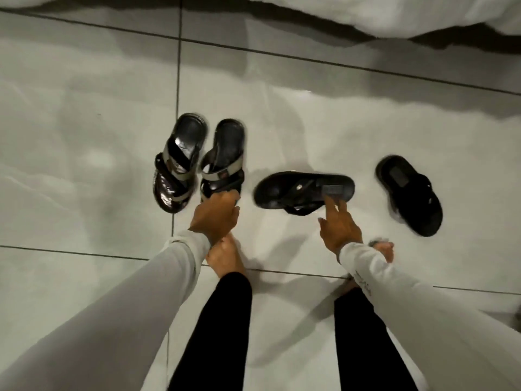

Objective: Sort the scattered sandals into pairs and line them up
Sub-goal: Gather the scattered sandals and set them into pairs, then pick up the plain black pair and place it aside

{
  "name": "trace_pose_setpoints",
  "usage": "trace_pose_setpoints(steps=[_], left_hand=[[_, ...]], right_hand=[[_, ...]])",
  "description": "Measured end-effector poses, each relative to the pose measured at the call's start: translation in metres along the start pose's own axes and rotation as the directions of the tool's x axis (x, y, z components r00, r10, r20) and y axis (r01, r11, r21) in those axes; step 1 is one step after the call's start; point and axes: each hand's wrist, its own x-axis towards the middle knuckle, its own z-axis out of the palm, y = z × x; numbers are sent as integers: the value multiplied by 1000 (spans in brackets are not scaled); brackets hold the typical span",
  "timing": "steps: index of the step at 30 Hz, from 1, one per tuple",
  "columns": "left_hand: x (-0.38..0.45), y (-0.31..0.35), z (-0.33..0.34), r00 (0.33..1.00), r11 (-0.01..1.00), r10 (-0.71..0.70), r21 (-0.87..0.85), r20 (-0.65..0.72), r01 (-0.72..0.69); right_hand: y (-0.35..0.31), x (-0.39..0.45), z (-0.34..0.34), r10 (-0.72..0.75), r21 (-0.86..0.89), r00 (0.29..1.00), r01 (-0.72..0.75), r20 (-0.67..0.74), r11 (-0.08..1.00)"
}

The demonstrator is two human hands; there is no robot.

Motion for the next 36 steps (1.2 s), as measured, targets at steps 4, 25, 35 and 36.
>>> trace_pose_setpoints(steps=[4, 25, 35, 36], left_hand=[[30, 82, 58, 1000, 999, -2, 35, -2, 2], [112, 192, 127, 907, 879, -420, -250, -2, 407], [123, 199, 124, 887, 716, -376, -524, 268, 461], [121, 199, 120, 884, 725, -382, -506, 269, 467]], right_hand=[[92, 26, -19, 211, 158, 976, -201, -53, 967], [246, 120, -60, 455, 582, 879, -446, 143, 680], [139, 113, -59, 324, 683, 899, -436, 295, 586], [136, 107, -61, 380, 619, 895, -438, 234, 652]])
